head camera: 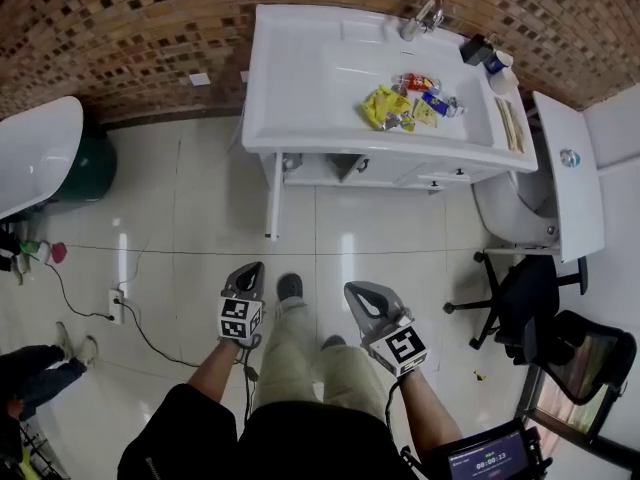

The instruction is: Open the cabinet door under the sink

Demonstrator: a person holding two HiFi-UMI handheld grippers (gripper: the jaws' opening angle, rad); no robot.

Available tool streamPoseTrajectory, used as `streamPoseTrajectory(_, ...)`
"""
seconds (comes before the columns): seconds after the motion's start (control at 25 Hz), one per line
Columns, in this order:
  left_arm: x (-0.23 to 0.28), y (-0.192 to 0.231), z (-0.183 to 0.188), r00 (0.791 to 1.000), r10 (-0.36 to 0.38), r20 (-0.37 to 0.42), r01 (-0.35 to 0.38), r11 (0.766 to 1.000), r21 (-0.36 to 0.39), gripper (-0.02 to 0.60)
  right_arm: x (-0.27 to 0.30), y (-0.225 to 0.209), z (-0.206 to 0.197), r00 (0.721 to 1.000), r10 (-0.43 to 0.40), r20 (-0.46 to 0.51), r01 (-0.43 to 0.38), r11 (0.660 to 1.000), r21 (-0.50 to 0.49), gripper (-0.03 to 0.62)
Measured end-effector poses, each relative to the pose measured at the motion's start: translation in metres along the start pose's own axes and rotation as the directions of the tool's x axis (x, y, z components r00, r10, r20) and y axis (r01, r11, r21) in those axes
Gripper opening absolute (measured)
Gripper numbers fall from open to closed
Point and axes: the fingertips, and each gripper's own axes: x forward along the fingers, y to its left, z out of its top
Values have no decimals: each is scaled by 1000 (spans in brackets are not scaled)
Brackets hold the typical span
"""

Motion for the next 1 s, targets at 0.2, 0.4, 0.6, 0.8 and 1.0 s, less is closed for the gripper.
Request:
streamPoseTrajectory(0.2, -83, -62, 59, 984, 13, 179, -8, 1000, -30, 15, -59, 26, 6, 999, 8, 45, -8, 1000, -1, -9)
streamPoseTrajectory(0.4, -164, -127, 96, 948, 9, 317, -8, 1000, -4, 15, -130, 56, 5, 993, 20, 119, -17, 1000, -27, -9)
streamPoseTrajectory(0.6, -241, -202, 107, 925, -25, 380, 15, 1000, 28, 15, -211, 85, -1, 987, 11, 163, -5, 999, -38, -9)
streamPoseTrajectory(0.8, -300, -259, 118, 898, -82, 432, 57, 996, 69, 15, -269, 114, -5, 976, -19, 217, 26, 999, -28, -9)
streamPoseTrajectory(1.0, -343, -300, 120, 881, -116, 459, 87, 993, 82, 15, -303, 152, -8, 973, -6, 232, 18, 999, -50, -9)
